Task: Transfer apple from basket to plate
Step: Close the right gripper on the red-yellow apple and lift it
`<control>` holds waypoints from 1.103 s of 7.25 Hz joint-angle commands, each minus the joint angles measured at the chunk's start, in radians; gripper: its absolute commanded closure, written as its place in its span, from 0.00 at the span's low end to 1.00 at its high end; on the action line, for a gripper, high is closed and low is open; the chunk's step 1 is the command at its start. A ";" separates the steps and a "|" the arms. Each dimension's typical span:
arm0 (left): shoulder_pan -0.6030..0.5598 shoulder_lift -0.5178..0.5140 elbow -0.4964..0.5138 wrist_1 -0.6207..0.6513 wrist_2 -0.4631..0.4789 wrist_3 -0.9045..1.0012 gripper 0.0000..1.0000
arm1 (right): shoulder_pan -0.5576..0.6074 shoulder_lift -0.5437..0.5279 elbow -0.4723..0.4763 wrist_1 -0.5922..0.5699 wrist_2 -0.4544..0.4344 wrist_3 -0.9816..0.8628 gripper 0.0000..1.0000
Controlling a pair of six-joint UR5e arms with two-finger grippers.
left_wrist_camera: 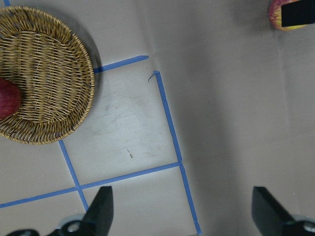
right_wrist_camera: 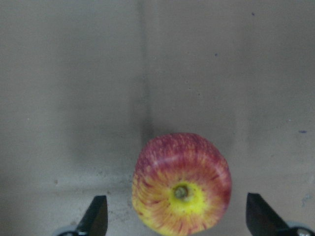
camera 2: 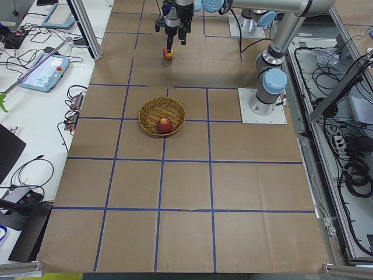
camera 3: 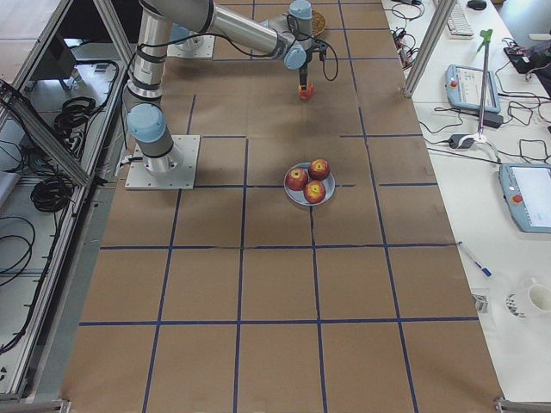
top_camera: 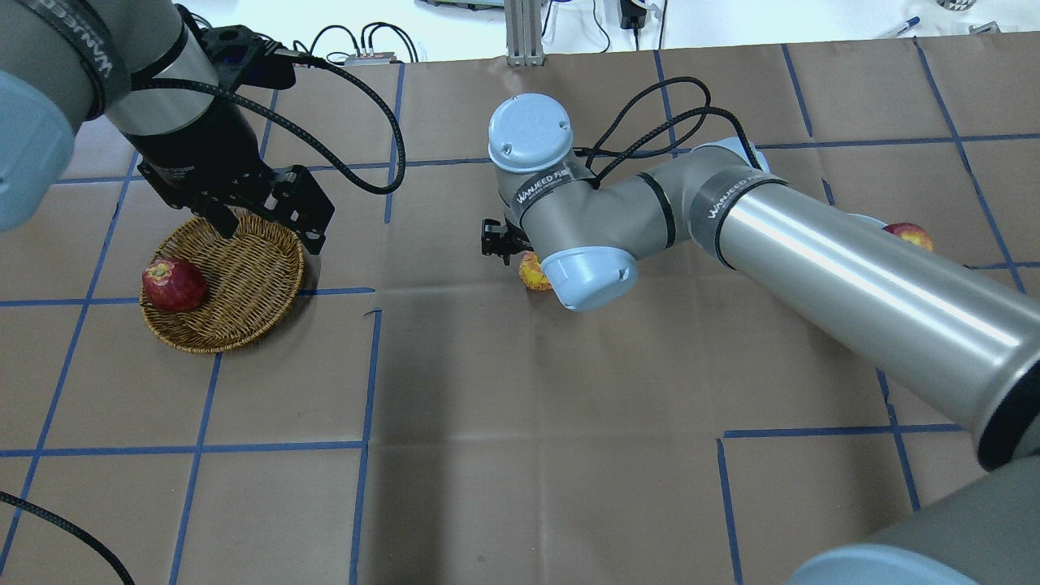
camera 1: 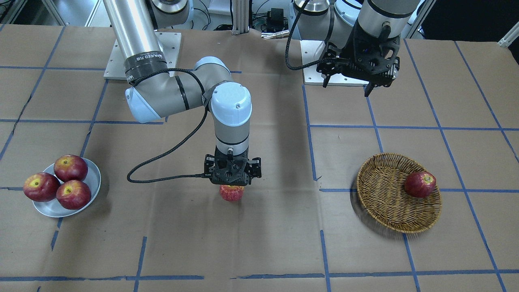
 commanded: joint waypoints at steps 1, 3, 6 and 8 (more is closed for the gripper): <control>0.000 0.000 0.000 0.000 0.000 0.000 0.01 | -0.001 0.072 0.020 -0.105 0.000 0.001 0.00; 0.000 0.000 0.000 0.000 0.000 0.000 0.01 | -0.001 0.081 0.020 -0.110 -0.003 -0.002 0.21; 0.000 0.000 0.000 0.000 0.000 0.000 0.01 | -0.008 0.052 0.006 -0.100 -0.002 -0.002 0.49; 0.000 0.000 0.000 0.000 -0.002 0.000 0.01 | -0.029 -0.062 0.003 -0.001 0.004 -0.013 0.51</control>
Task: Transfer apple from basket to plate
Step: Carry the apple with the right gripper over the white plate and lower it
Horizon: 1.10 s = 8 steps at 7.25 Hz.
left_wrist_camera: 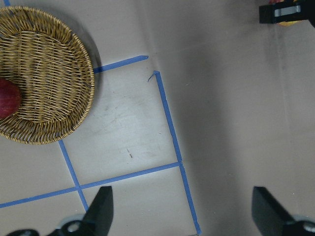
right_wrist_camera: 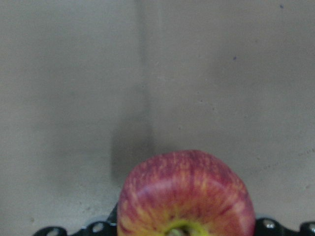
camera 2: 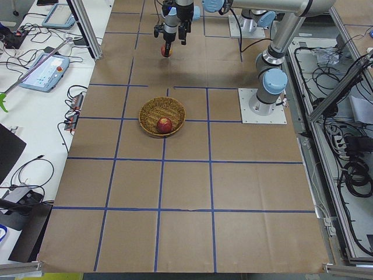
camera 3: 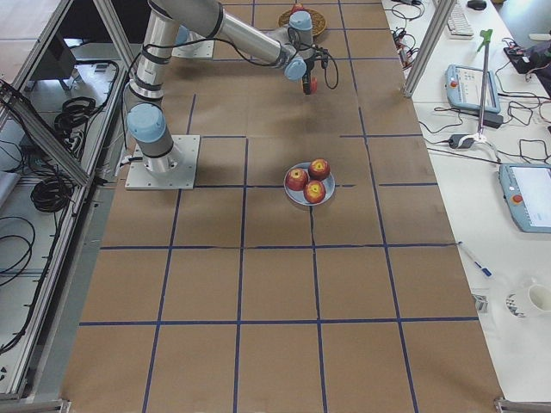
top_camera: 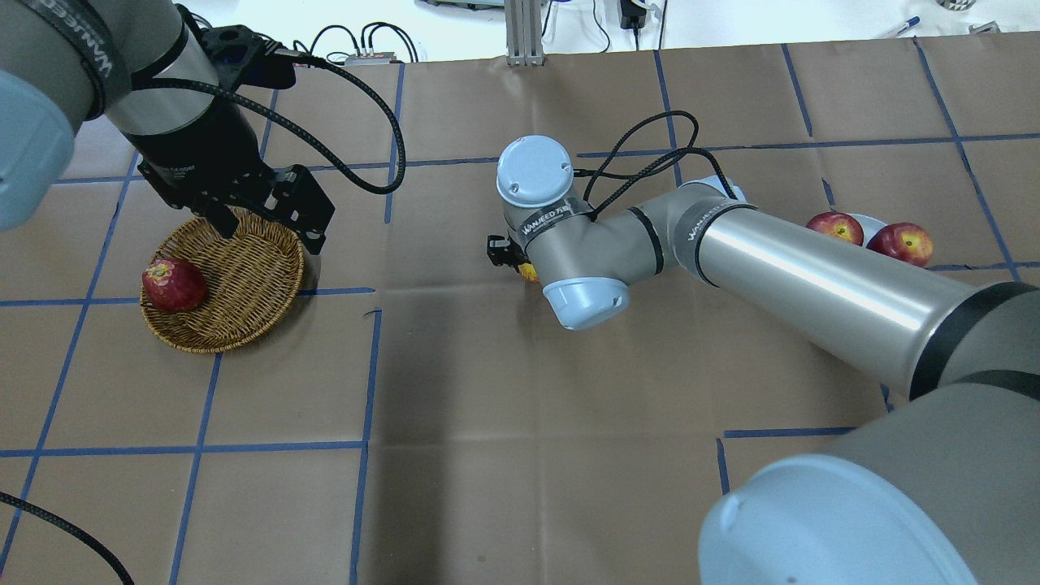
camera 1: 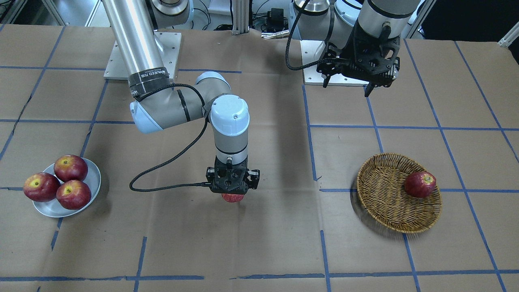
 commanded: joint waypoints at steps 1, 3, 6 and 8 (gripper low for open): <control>0.000 0.000 0.000 0.000 -0.001 0.000 0.01 | -0.043 -0.151 0.002 0.157 0.002 -0.064 0.51; 0.000 0.000 0.000 -0.002 -0.003 0.000 0.01 | -0.211 -0.270 0.028 0.279 0.007 -0.276 0.51; 0.000 0.000 -0.002 -0.002 -0.003 0.002 0.01 | -0.538 -0.370 0.146 0.266 0.016 -0.767 0.51; 0.000 0.000 -0.002 -0.003 -0.003 0.002 0.01 | -0.757 -0.365 0.152 0.264 0.084 -1.074 0.51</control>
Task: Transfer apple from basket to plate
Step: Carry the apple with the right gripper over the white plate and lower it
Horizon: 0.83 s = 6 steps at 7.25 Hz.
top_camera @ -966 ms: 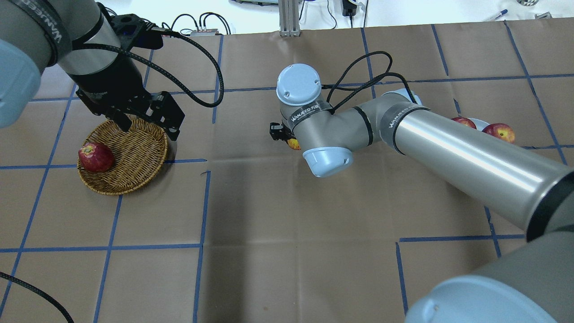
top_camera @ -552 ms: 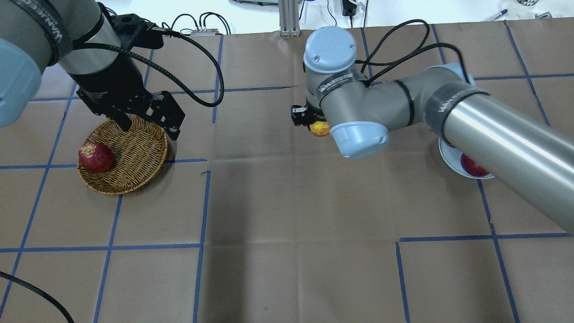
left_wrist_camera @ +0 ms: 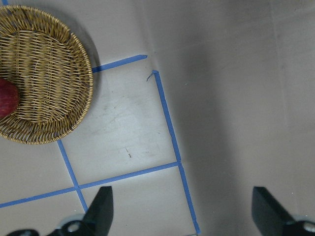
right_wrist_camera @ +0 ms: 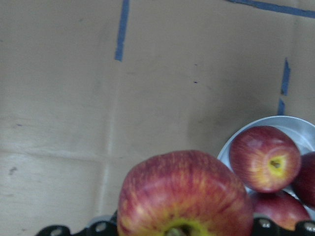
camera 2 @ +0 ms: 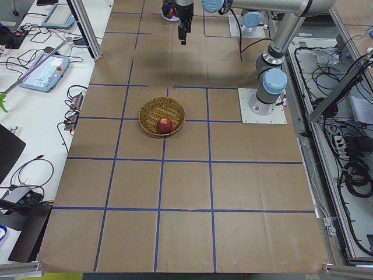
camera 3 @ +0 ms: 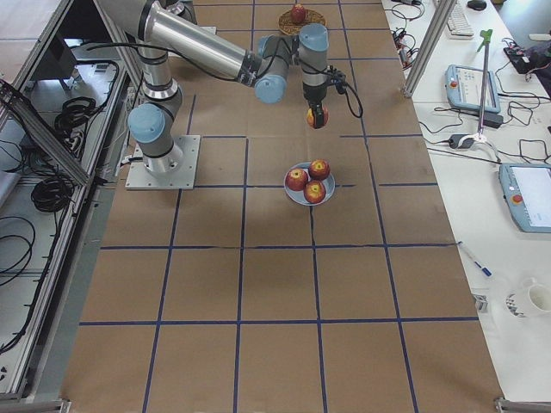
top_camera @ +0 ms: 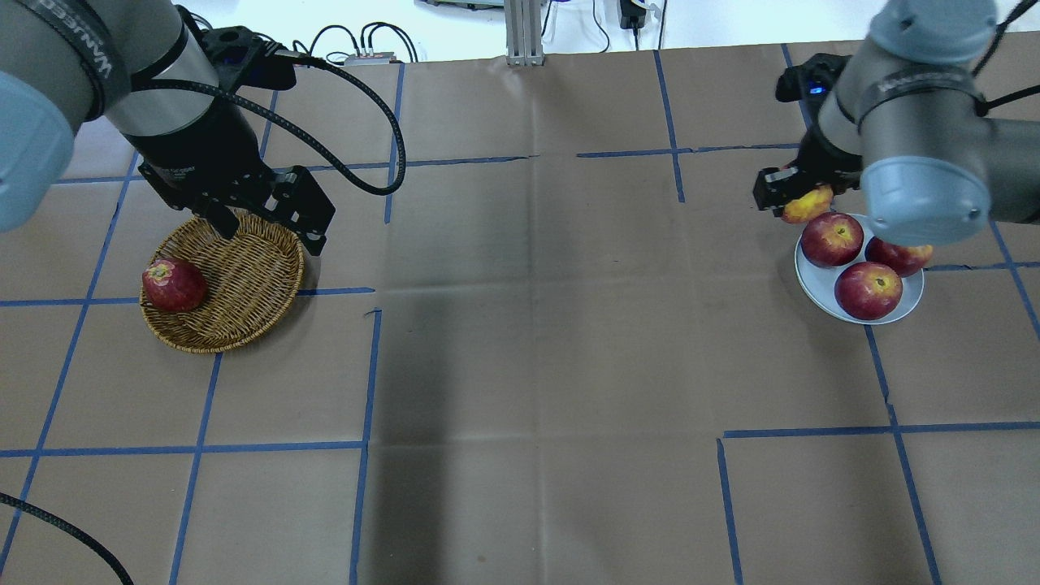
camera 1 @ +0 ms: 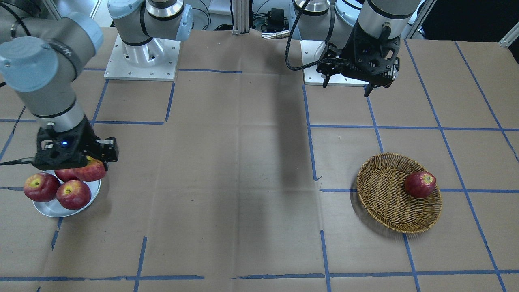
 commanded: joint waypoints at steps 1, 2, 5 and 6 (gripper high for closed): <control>0.000 0.001 0.000 -0.001 0.000 0.000 0.01 | -0.215 0.015 0.010 -0.006 0.075 -0.285 0.51; 0.000 0.001 0.000 -0.001 0.000 0.000 0.01 | -0.233 0.053 0.009 -0.041 0.083 -0.300 0.51; 0.000 0.001 0.000 -0.003 0.001 0.000 0.01 | -0.239 0.121 0.018 -0.065 0.082 -0.301 0.51; 0.000 0.001 0.000 -0.003 0.000 0.000 0.01 | -0.239 0.120 0.042 -0.066 0.080 -0.301 0.51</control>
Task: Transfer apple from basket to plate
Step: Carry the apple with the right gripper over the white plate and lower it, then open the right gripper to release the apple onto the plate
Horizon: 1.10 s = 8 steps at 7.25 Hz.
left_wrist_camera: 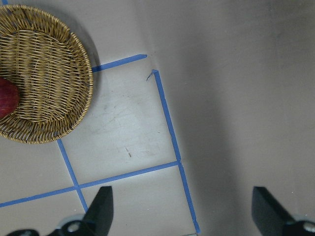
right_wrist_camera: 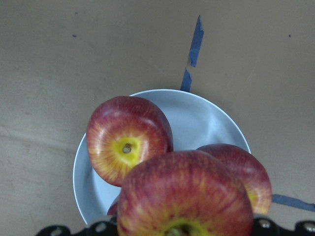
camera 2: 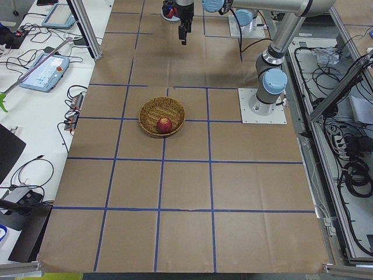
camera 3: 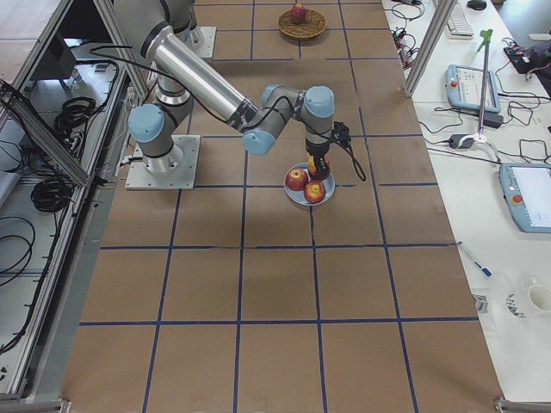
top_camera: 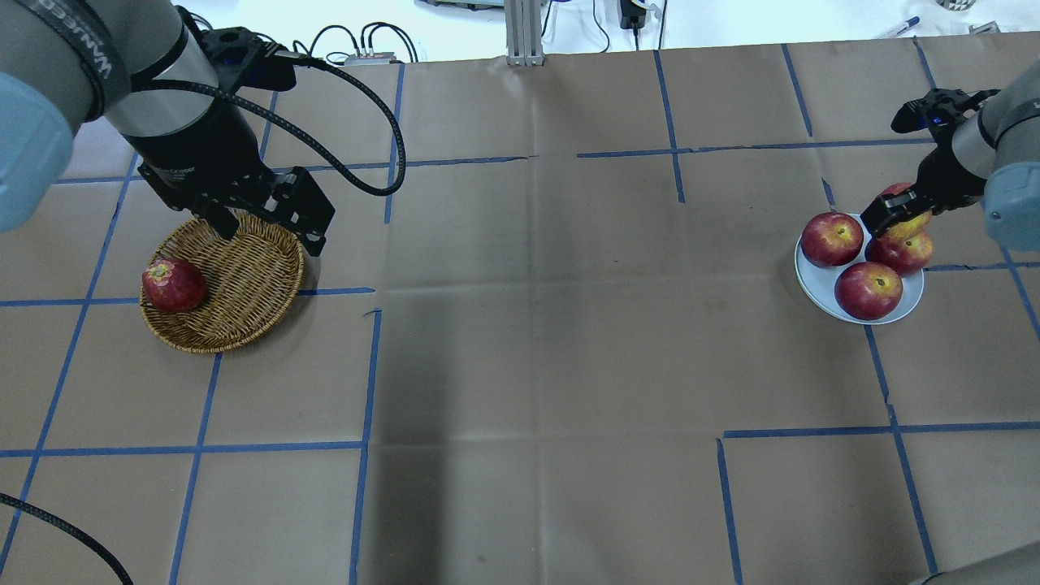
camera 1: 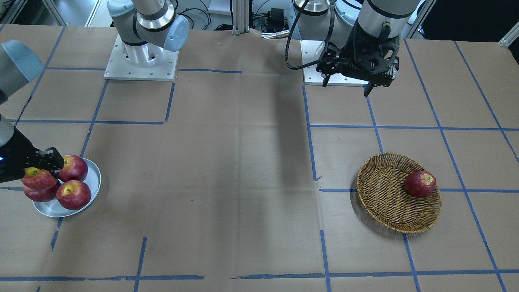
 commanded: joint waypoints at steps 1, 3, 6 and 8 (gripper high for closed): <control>0.000 0.000 -0.002 -0.002 -0.001 0.000 0.01 | -0.001 0.005 0.036 -0.020 -0.003 -0.001 0.51; 0.000 0.000 -0.002 -0.003 0.001 -0.002 0.01 | -0.001 0.006 0.041 -0.028 -0.012 -0.001 0.51; 0.000 0.000 -0.002 -0.003 -0.001 -0.002 0.01 | -0.016 0.009 0.040 -0.027 -0.016 0.002 0.00; 0.000 0.002 -0.002 -0.003 0.001 -0.002 0.01 | -0.015 -0.012 0.020 -0.018 -0.015 0.013 0.00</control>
